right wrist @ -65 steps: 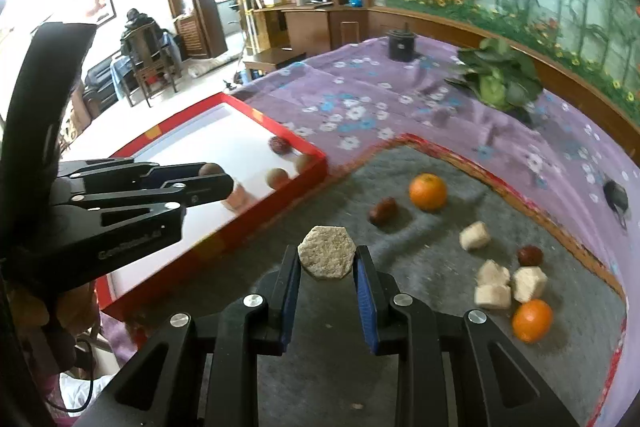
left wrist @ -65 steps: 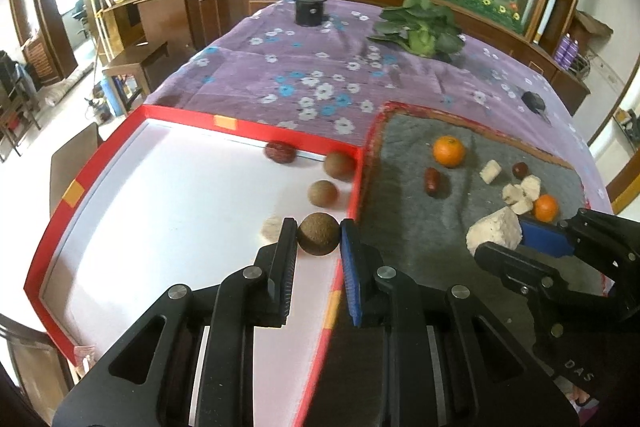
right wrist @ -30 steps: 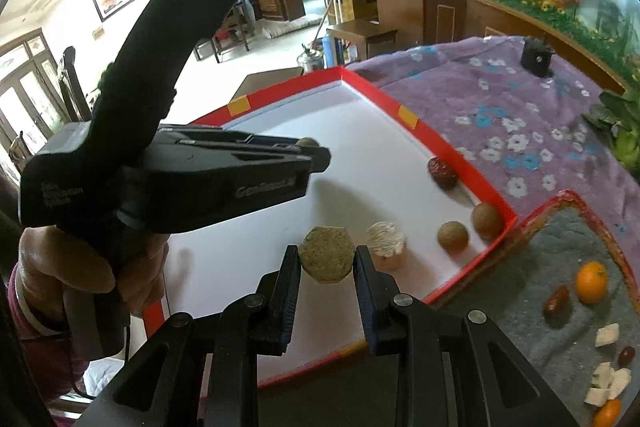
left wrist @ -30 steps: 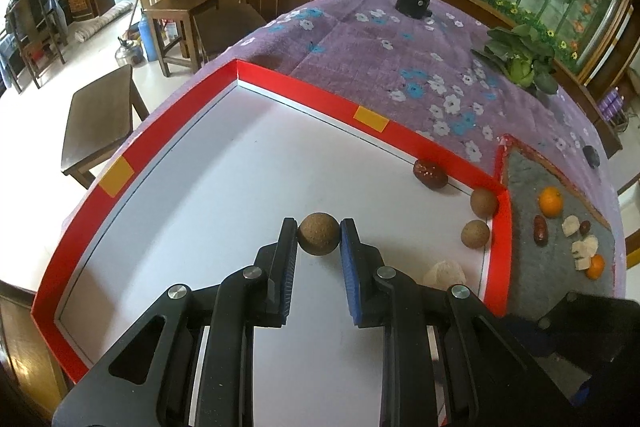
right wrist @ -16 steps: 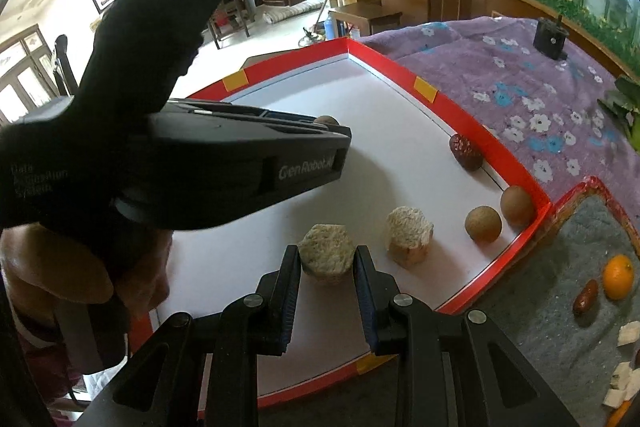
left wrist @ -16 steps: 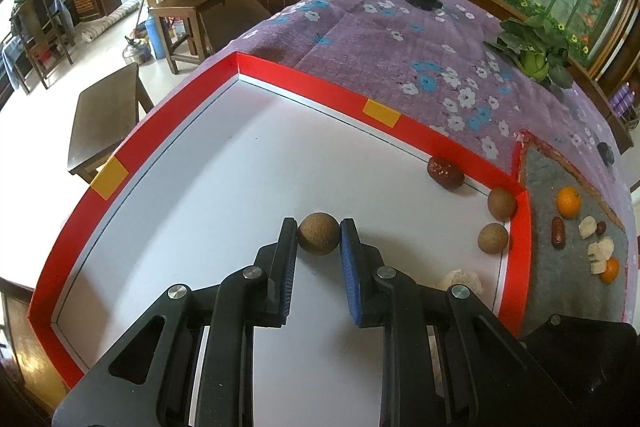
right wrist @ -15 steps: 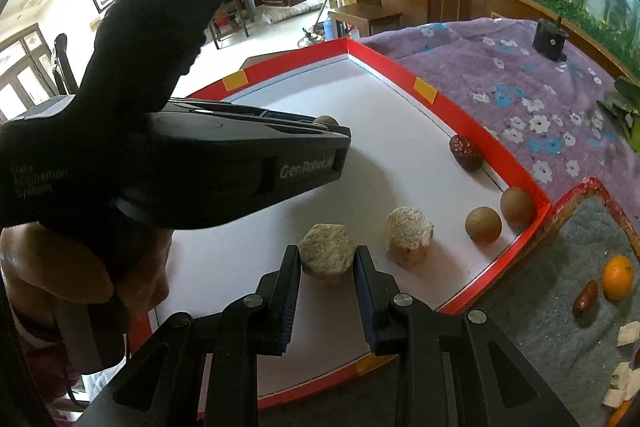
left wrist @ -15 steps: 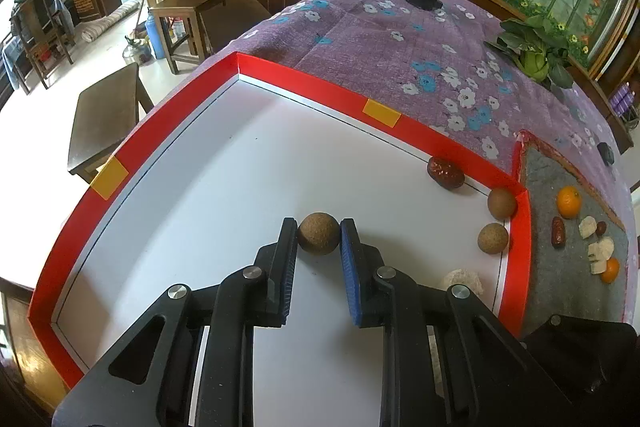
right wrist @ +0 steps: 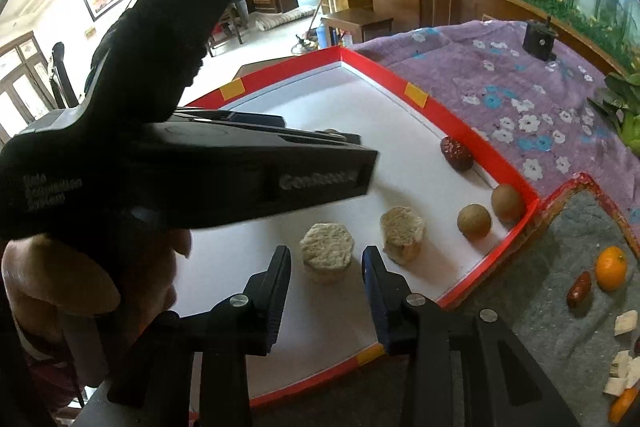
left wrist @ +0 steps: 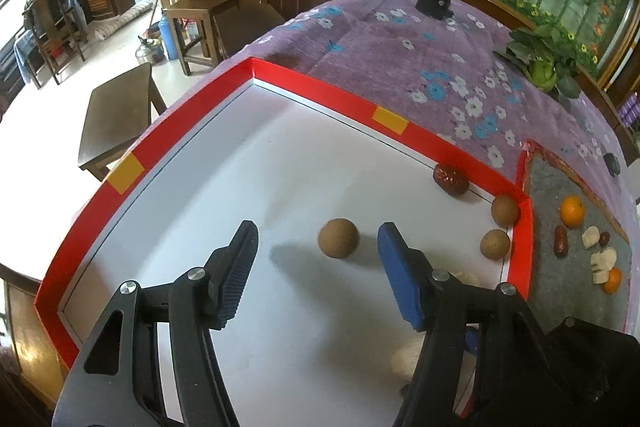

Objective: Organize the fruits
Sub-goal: 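Move both open grippers back over the gray mat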

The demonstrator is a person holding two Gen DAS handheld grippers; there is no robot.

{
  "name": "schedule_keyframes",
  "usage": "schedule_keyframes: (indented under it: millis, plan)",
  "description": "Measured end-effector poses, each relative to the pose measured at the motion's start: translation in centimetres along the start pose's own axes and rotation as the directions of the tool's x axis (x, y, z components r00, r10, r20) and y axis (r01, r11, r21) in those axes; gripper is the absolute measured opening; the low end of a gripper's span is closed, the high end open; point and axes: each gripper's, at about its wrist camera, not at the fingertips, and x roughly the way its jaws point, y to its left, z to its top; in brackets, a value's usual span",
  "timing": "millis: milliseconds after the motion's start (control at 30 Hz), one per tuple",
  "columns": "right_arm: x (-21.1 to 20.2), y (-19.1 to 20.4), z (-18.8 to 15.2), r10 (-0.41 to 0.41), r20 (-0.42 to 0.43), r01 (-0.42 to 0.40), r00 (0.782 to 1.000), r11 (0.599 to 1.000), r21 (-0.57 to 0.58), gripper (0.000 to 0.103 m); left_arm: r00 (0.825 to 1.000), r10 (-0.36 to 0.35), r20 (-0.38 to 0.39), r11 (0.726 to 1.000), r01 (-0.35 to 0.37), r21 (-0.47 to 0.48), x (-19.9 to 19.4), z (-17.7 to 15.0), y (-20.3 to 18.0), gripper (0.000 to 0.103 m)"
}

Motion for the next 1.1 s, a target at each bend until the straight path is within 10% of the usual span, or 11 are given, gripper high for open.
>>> schedule_keyframes:
  millis: [1100]
  plan:
    - [-8.6,-8.0,-3.9,-0.243,0.132,0.203,0.961,0.944,0.260,0.050,0.992,-0.013,0.125,0.995,0.000,0.100,-6.1,-1.8,-7.4,0.063]
